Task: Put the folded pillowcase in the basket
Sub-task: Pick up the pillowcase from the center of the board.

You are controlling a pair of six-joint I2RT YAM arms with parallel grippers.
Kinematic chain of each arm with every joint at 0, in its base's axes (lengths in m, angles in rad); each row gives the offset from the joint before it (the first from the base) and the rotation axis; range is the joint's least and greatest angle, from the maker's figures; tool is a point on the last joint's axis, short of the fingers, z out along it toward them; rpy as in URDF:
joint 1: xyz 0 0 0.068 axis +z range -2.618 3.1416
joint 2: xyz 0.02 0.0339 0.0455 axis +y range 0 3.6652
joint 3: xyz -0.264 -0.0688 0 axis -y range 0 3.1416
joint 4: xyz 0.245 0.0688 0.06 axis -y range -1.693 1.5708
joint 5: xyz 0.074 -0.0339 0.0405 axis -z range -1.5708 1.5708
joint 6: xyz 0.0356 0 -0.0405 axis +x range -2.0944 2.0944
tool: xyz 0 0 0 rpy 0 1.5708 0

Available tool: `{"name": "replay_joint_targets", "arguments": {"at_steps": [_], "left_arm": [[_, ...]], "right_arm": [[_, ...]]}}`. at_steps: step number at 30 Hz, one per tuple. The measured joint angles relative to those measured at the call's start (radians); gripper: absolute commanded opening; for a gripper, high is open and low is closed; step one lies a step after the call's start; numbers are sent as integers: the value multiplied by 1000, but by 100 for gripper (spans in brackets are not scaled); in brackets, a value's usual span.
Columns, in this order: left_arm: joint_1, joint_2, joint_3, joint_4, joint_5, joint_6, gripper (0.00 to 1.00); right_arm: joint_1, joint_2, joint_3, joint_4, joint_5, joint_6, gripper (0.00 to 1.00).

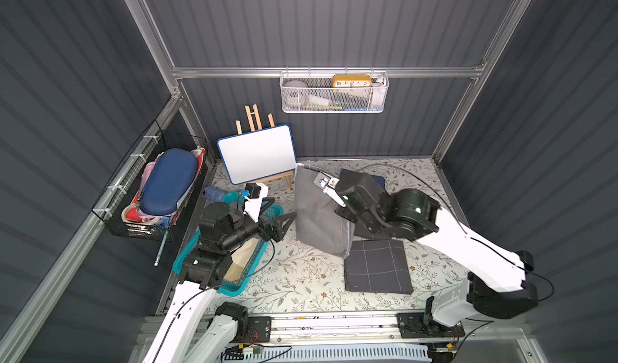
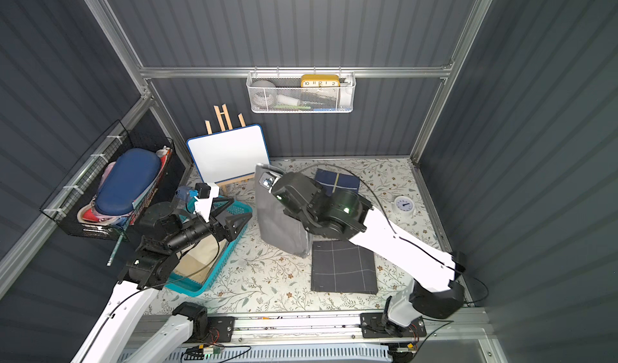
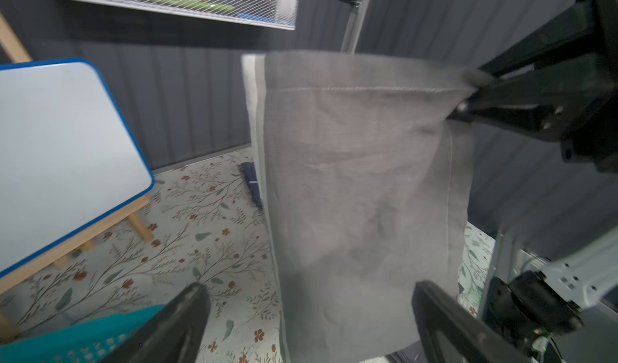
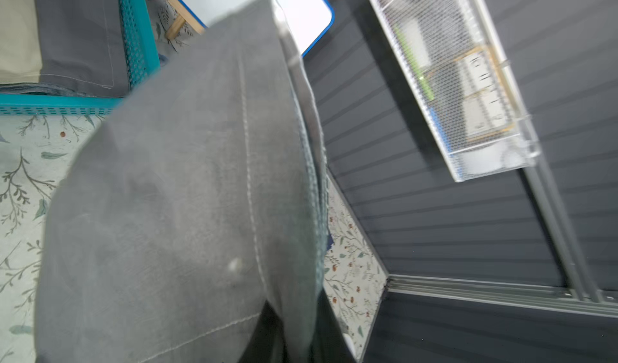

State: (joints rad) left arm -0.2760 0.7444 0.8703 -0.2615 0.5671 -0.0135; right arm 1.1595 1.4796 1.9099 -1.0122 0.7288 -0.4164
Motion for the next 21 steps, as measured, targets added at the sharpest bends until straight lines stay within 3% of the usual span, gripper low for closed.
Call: {"name": "replay_joint_targets", "arguments": {"at_steps": [5,13,21], "left_arm": [[0,-39,-6,37,184,24,100],[0,-61,-114,229,472,-69,100],[0,-100,-180,346,546,-191,99]], "right_arm": [[184,-100,10,-37,131,-63,0],[332,-91,27,-44,280,-141,0],[389,-74,139,-17,341,-143,0]]}}
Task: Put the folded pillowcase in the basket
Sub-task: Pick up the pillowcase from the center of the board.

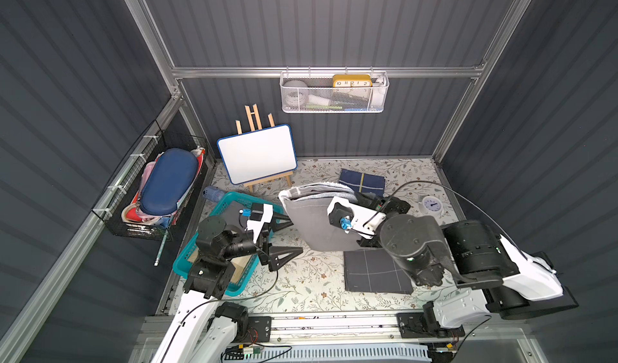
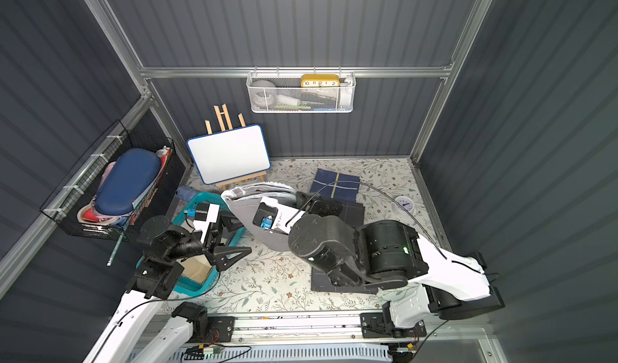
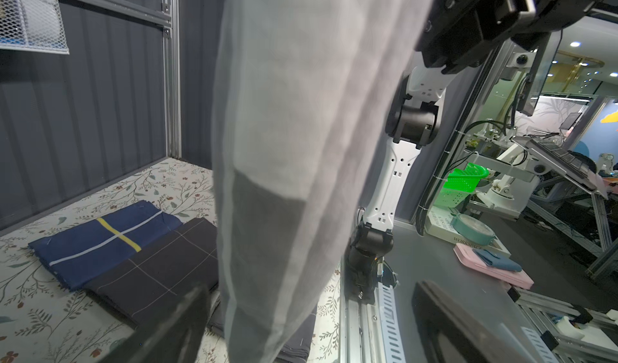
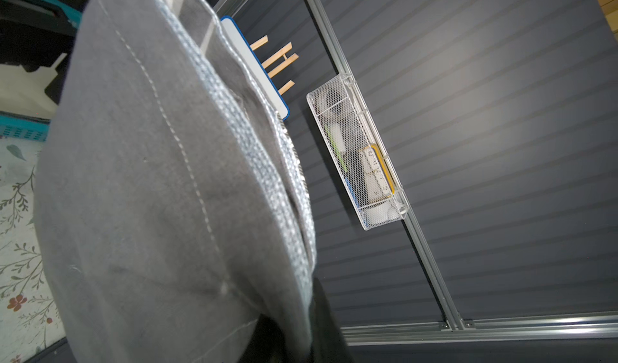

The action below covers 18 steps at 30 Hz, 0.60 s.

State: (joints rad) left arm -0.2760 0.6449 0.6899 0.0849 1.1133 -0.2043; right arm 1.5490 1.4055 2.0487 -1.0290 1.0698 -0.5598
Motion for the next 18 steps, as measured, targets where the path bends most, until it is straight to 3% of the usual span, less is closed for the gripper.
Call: {"name": "replay_joint_targets", "arguments": {"at_steps": [10,18], "left_arm": [[0,-9,-50,240,-23,-131,100],[0,7,-54,402,-11,-232,81]], "right_arm": [[113,0,8,119,3,-29,0],[129,-1,21,186,10,-24,0]]}}
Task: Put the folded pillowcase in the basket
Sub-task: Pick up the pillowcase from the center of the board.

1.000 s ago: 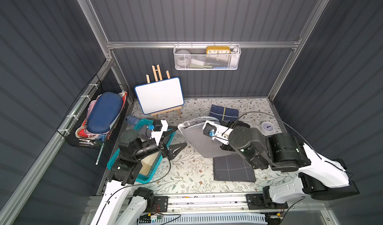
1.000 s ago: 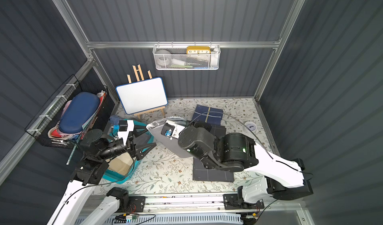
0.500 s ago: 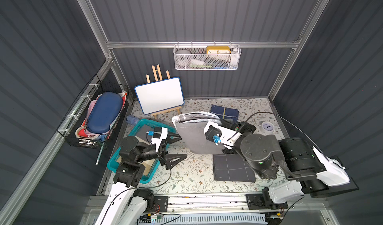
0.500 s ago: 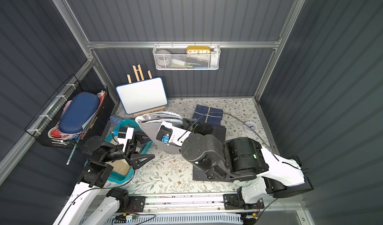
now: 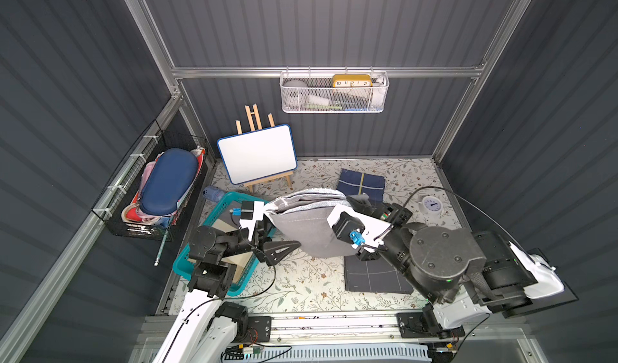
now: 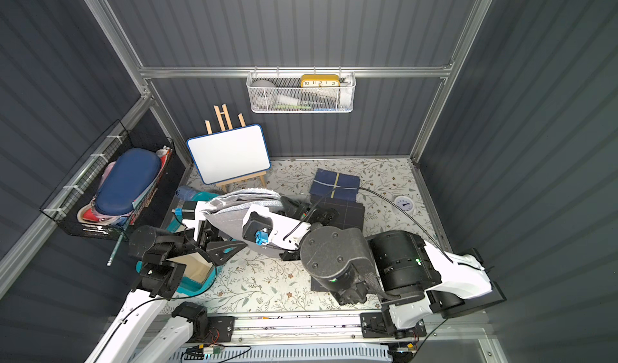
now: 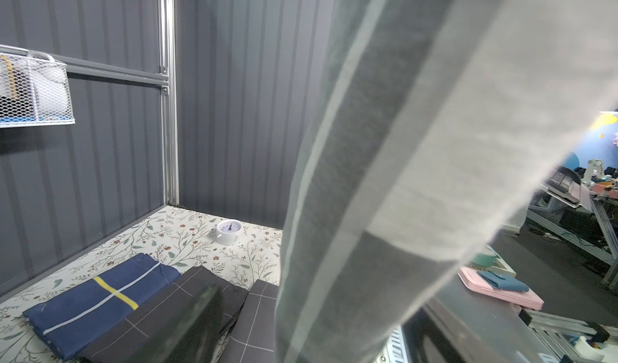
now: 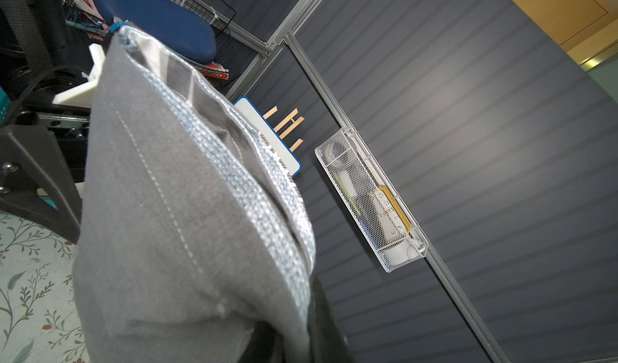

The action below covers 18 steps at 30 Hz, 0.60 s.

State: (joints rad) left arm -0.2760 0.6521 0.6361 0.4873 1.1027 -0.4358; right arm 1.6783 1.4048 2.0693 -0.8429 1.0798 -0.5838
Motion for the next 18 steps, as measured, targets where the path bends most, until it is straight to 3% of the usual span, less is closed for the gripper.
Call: {"name": "replay_joint_targets", "arguments": {"at_steps": [4,8,13,18], "left_arm": [[0,-27,-14,82,5,-65,89],[0,-24,-28,185,17,-145,83],[0,-12,-29,233,43,-195,61],[-1,-8,-18,195,55,-185,29]], "right_arm": [[0,-3,-10,35,18,23,0],[0,-11,-47,77,40,38,0],[0,-21,-89,137,47,62,0],[0,-40,-143,215,59,64,0]]}}
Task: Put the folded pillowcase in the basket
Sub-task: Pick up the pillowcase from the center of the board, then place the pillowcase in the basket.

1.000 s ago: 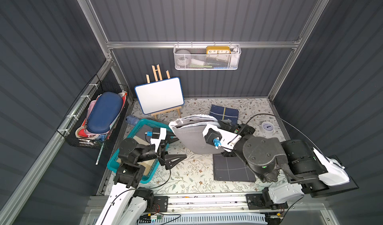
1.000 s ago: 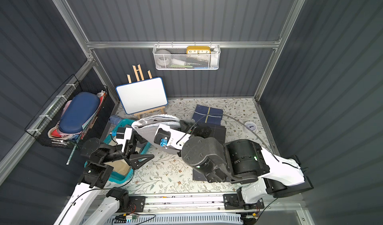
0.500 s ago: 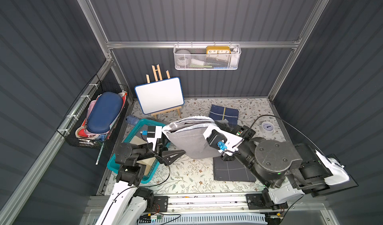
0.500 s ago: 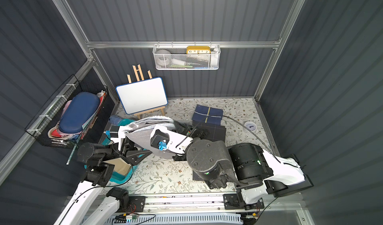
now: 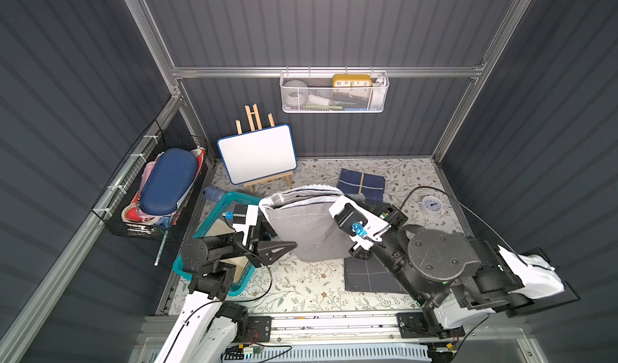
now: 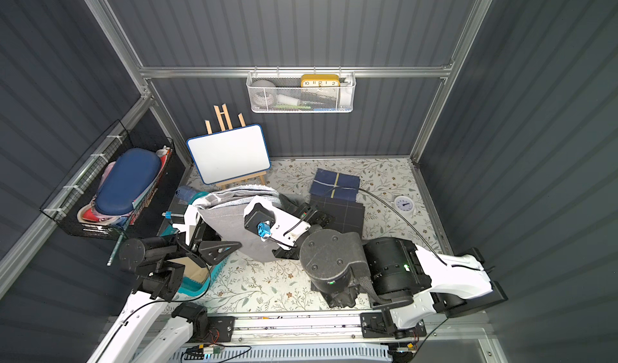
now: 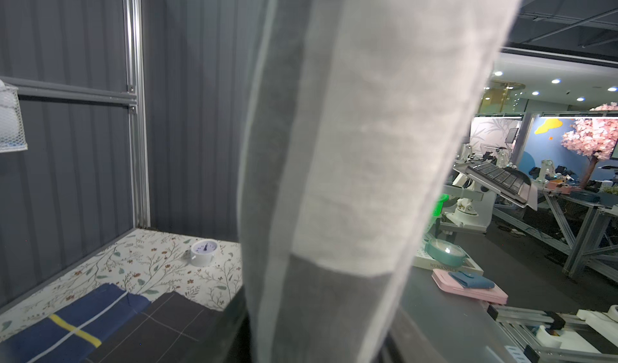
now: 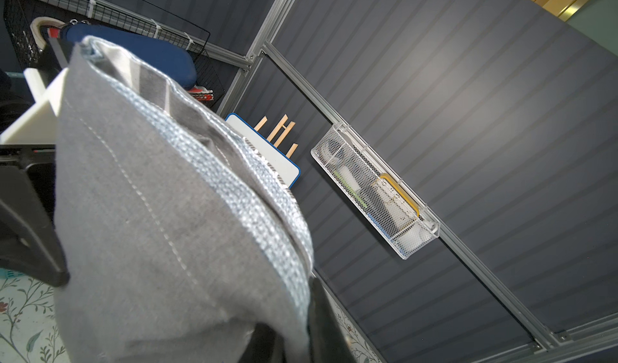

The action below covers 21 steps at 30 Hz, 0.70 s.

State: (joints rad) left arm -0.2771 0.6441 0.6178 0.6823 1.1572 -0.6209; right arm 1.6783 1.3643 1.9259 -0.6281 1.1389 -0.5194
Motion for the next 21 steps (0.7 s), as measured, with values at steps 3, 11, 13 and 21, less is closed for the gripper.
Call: {"name": "replay_joint_targets", "arguments": {"at_steps": [3,11,13,21], "left_arm": [[0,-8,26,-88,-15,44,15],[-6,94,327,-622,-150,340,0],[-7,162,415,-759,-204,401,0],[-5,393,694,-1253,-397,501,0]], "right_arm": [[-2,-11,-33,37,15,7,0],[-201,-145,-213,-84,-14,269,38],[-273,-212,-298,-134,-69,374,61],[-443,-350,-542,-204,-255,599,88]]}}
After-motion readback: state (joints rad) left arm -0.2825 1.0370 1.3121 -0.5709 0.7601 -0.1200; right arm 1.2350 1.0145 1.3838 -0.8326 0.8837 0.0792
